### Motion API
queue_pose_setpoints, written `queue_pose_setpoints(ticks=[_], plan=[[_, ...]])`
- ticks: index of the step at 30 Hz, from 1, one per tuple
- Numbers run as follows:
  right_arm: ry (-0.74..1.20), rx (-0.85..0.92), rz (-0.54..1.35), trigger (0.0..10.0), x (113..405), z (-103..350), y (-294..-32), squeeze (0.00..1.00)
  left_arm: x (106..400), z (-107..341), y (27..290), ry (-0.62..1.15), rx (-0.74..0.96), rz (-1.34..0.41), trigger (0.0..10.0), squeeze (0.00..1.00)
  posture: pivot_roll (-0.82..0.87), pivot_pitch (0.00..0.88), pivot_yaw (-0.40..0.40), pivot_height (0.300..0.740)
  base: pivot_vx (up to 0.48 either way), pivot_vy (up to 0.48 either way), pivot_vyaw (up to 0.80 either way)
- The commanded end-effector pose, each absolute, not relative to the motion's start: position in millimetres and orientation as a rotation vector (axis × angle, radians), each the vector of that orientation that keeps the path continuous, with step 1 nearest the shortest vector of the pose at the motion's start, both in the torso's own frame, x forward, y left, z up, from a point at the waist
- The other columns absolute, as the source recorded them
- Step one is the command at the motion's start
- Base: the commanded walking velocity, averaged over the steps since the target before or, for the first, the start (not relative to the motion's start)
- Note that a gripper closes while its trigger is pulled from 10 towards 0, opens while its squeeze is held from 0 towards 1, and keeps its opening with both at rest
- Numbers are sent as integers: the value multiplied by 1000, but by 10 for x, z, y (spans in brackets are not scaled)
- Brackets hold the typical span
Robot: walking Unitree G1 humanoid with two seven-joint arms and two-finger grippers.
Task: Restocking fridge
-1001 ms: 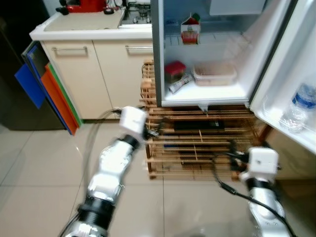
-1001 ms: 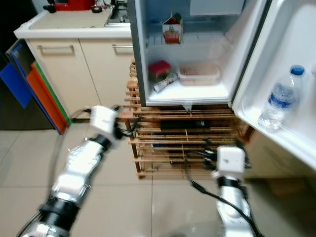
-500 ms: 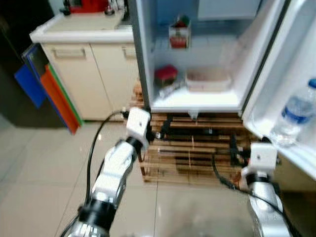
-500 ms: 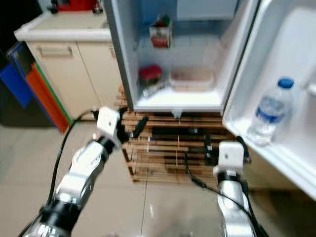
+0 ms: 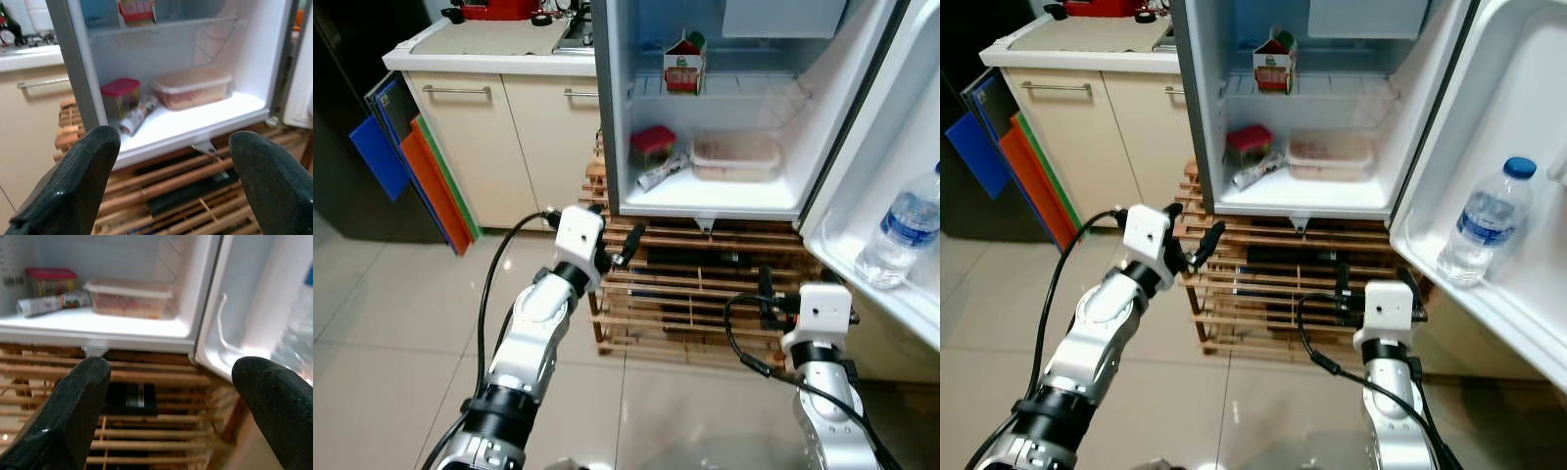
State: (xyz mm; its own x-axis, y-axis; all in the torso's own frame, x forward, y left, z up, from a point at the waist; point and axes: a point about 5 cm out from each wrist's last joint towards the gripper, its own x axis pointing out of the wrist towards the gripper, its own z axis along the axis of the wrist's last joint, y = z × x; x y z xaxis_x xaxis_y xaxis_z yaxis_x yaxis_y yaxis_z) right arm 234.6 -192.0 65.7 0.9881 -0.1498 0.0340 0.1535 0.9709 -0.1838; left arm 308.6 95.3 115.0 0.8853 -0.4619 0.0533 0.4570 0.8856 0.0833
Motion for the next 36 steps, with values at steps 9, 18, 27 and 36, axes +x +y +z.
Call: queue_pose_setpoints(ticks=[9,18,27,36], plan=[[-17,-193,-154,10000,2341,635,-1922,0,3103,1107,968,-51,89,-469,10000,0,-157,0,60,740,-279,0,0],[-26,-201,-134,10000,2340,637,-1868,0,3094,1130,940,-74,85,-511,10000,0,-162,0,63,740,112,0,0],[-21,-205,-138,10000,2344,616,-1893,0,3106,1135,919,-84,103,-523,10000,0,-168,0,65,740,416,0,0],[-23,-210,-143,10000,2345,613,-1894,0,3098,1121,863,-99,154,-557,10000,0,-171,0,69,740,420,0,0]])
